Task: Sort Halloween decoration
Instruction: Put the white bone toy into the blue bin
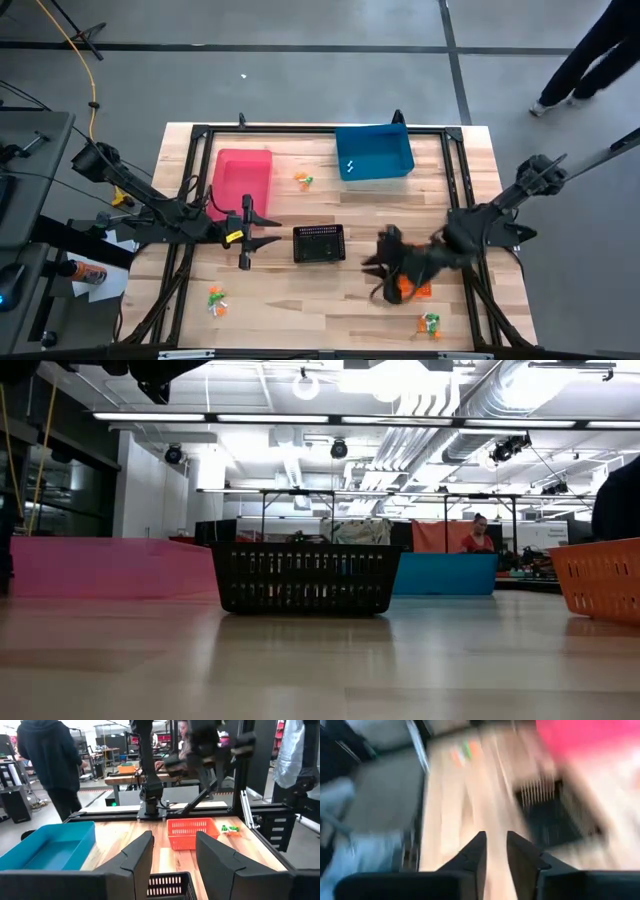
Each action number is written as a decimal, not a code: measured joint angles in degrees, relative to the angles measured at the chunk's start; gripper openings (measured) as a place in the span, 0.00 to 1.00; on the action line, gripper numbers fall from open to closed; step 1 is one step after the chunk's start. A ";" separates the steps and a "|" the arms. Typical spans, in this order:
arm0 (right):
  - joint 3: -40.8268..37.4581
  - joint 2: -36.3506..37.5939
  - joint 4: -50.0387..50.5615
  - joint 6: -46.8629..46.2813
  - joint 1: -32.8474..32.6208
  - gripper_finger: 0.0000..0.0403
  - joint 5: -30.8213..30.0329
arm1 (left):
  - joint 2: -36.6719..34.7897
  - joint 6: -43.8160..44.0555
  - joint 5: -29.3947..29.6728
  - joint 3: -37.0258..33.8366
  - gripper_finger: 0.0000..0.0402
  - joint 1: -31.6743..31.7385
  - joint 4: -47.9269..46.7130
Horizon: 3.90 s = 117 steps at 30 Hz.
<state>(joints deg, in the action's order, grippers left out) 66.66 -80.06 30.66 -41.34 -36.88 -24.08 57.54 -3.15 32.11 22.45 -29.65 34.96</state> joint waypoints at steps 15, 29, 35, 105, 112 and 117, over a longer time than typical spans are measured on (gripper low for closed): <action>14.29 -28.73 27.40 -56.11 -15.43 0.26 40.53 | 0.04 2.14 0.01 0.00 0.33 0.00 -0.42; 13.46 -31.40 32.56 -67.03 -14.16 0.26 34.56 | -0.20 -4.95 0.36 0.07 0.33 0.04 1.80; 9.40 -31.38 24.63 -68.71 -14.20 0.26 33.97 | -0.20 -3.11 0.34 0.07 0.33 0.04 1.36; 7.47 -31.38 31.62 -18.15 -22.04 0.31 22.12 | -0.24 -0.01 0.25 -0.02 0.33 0.02 -0.83; 7.47 -31.38 31.86 -21.77 -22.52 0.31 21.42 | -0.24 -0.03 0.25 -0.02 0.33 0.04 -0.87; 7.47 -31.40 34.17 -24.24 -23.83 0.31 24.11 | -0.24 -0.03 0.25 -0.02 0.33 0.02 -0.94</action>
<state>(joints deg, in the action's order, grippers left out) 74.13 -111.46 64.83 -65.57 -60.70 0.03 57.30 -3.18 32.36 22.44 -29.63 34.02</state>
